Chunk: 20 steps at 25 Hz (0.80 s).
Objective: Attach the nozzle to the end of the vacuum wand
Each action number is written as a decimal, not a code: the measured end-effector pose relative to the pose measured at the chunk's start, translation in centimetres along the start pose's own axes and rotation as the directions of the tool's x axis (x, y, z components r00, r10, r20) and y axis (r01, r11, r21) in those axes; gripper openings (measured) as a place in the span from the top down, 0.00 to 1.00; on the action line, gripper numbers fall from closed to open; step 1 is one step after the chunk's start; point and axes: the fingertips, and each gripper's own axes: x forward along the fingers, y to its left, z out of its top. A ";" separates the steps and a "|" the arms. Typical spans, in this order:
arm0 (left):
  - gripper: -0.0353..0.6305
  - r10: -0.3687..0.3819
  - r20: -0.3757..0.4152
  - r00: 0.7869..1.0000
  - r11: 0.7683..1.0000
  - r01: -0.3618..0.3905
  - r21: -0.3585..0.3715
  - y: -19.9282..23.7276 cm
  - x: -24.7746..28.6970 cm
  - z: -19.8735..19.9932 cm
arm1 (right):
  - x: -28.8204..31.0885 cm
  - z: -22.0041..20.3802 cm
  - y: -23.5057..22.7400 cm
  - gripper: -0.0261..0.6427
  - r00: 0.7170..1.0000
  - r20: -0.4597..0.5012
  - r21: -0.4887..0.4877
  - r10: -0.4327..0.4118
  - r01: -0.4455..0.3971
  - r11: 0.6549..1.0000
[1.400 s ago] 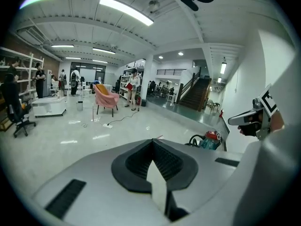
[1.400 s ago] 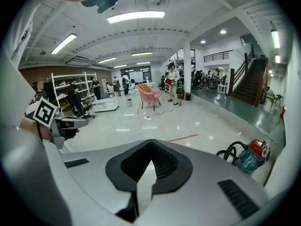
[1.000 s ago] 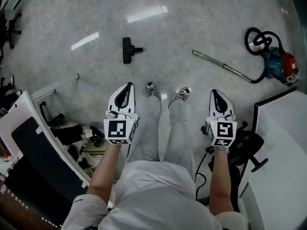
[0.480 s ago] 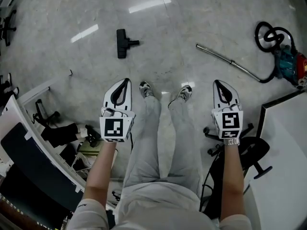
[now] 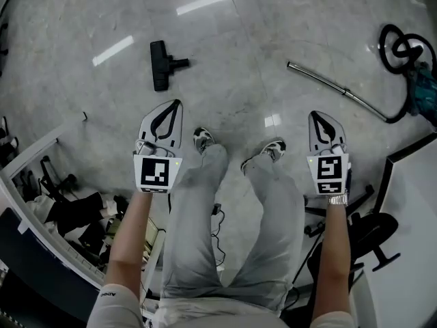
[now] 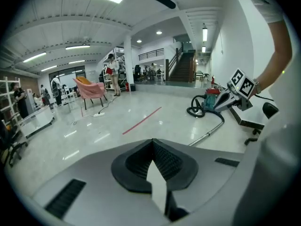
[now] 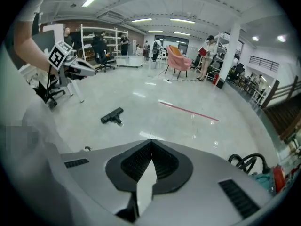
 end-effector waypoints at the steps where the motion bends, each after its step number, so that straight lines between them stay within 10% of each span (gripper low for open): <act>1: 0.95 -0.009 -0.001 1.000 1.000 0.009 0.023 0.1 1.2 -1.3 | 1.8 -1.1 0.1 0.97 1.000 -0.012 -0.021 -0.001 0.000 1.000; 20: 0.95 0.029 -0.017 0.999 0.972 -0.024 0.234 5.6 22.8 -24.7 | 27.4 -20.4 -5.3 0.90 0.979 -0.152 -0.193 0.133 -0.162 0.968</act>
